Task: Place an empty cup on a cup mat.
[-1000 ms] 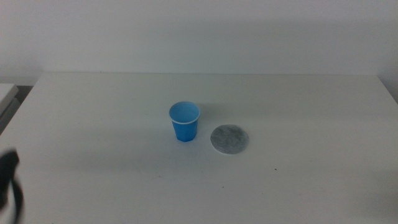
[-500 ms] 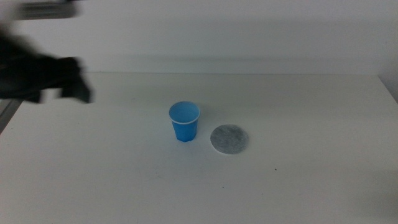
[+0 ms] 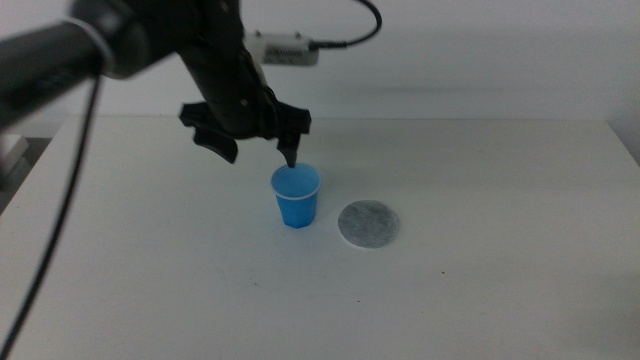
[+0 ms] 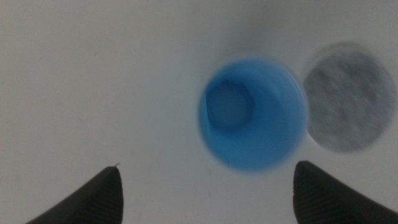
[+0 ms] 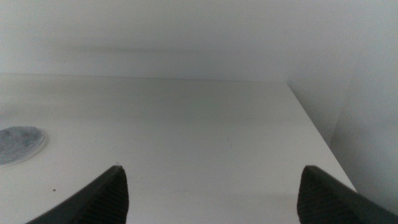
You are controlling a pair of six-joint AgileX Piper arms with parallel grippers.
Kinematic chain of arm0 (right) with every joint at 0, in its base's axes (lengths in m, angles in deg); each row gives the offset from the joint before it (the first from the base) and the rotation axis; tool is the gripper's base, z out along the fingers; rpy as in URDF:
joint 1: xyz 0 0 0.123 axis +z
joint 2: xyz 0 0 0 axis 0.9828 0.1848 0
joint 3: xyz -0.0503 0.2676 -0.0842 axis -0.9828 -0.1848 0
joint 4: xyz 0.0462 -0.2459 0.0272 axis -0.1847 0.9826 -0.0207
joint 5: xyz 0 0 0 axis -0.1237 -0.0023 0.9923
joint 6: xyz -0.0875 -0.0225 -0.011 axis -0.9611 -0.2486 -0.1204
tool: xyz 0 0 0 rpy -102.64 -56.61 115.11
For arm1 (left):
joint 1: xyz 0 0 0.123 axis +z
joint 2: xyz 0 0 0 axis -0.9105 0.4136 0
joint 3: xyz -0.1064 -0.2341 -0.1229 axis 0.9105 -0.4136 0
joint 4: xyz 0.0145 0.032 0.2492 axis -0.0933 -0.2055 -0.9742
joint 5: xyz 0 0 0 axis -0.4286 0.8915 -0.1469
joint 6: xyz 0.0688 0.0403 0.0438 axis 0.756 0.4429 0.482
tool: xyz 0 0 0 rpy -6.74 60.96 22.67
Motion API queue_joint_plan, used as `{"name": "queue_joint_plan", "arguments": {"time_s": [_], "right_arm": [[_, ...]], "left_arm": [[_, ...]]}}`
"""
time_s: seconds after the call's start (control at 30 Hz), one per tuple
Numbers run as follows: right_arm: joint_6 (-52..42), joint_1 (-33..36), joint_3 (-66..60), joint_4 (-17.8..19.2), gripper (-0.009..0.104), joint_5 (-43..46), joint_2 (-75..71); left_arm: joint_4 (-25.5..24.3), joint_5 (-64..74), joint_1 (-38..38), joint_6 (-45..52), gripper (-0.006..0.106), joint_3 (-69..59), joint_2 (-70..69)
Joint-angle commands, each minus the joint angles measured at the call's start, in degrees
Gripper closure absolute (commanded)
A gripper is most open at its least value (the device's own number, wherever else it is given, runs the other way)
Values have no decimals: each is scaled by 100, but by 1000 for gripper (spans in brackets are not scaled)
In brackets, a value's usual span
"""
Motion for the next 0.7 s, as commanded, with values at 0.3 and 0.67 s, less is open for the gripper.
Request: {"name": "queue_joint_plan", "arguments": {"time_s": [0.3,0.67], "right_arm": [[-23,11,-19,31,2,48,-28],[-23,11,-19,31,2,48,-28]], "left_arm": [[-170,-917,-20,-171,7,119,1031],[253,-623,-40,-159,80,262,1189]]}}
